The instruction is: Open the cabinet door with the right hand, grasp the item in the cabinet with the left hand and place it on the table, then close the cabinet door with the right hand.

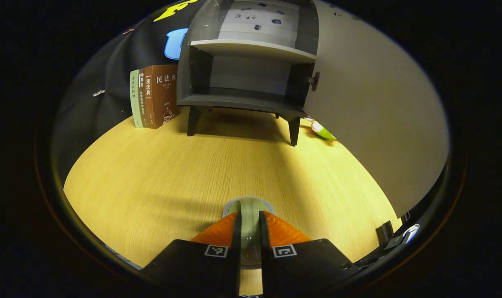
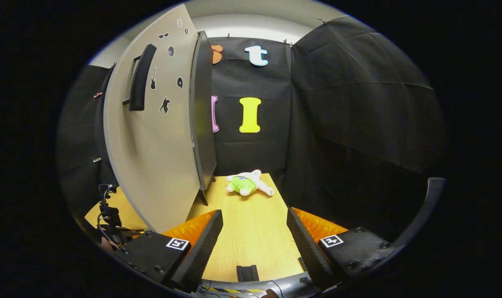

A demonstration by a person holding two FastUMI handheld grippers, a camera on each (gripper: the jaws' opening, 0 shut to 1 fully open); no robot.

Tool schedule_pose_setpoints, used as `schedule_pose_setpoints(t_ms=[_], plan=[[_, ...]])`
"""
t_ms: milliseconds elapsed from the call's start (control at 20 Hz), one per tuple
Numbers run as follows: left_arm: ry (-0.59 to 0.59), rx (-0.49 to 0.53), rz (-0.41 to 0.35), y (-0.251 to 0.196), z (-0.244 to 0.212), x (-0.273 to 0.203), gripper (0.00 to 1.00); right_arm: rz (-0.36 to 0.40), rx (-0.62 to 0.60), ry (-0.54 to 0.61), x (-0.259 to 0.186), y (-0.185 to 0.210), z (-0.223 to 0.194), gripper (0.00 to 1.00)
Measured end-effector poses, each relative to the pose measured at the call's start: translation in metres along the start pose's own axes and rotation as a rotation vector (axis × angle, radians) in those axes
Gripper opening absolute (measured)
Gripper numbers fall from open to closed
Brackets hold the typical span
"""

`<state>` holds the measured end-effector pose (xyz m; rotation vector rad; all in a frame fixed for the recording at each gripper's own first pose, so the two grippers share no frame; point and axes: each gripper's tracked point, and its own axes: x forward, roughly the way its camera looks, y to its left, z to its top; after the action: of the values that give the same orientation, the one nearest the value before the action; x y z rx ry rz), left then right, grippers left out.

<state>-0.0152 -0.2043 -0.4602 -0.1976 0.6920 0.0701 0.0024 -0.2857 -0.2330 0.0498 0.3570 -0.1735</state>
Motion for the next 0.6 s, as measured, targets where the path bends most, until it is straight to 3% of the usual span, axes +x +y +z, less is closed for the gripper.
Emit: schedule_pose_setpoints(t_ms=[450, 500, 550, 600], plan=[[0.010, 0.016, 0.037, 0.007, 0.001, 0.002, 0.33, 0.000, 0.023, 0.027, 0.004, -0.005, -0.011, 0.98], [0.003, 0.011, 0.033, 0.007, 0.004, 0.001, 0.27, 0.003, 0.027, 0.028, 0.004, -0.004, -0.010, 0.98], [-0.003, 0.006, 0.030, 0.007, 0.009, -0.002, 0.39, 0.010, 0.031, 0.028, 0.004, -0.002, -0.010, 0.98], [-0.009, 0.003, 0.026, 0.006, 0.014, -0.006, 0.33, 0.018, 0.035, 0.029, 0.004, 0.001, -0.009, 0.99]])
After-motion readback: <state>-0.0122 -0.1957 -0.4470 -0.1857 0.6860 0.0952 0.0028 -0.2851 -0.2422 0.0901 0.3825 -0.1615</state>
